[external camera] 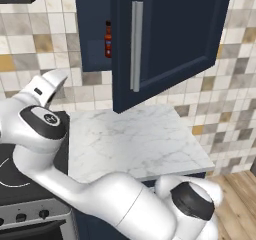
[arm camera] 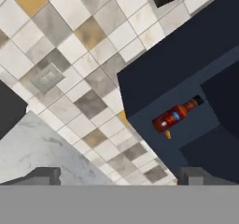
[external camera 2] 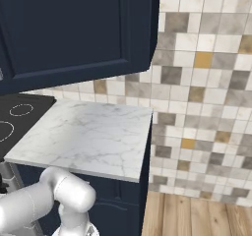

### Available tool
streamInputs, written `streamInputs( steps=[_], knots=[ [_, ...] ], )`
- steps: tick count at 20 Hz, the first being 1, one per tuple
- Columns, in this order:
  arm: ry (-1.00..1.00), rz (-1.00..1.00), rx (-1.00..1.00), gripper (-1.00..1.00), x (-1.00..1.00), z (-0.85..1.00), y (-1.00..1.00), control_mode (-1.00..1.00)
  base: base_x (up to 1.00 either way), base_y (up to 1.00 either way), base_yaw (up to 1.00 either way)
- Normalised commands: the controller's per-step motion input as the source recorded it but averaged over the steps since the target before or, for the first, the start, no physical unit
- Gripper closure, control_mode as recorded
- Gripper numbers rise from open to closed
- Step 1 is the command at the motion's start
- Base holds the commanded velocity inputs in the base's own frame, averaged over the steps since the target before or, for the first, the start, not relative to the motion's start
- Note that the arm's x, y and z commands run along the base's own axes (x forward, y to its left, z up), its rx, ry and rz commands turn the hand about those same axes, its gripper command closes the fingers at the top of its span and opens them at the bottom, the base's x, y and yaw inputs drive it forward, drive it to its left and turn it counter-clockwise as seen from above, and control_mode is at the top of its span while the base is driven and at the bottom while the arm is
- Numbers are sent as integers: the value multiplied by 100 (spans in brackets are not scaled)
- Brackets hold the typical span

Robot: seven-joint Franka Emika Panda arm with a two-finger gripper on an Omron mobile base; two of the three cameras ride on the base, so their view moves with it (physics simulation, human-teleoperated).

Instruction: The dining table condiment station is running low on condiment bottle. Refill the condiment station by opening the cabinet and taking the condiment bottle from the cabinet and placing it on the dining table.

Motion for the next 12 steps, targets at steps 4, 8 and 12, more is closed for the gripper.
streamInputs(
  steps=[4, 8, 12],
  knots=[
    [0, 0, -9, -100, 93, -25, -3, -100, 0, 0, 0],
    [1, 0, -8, -100, 79, -2, 0, -100, 0, 0, 0],
    [1, 0, -1, -100, 19, 0, -37, -100, 0, 0, 0]
  ],
)
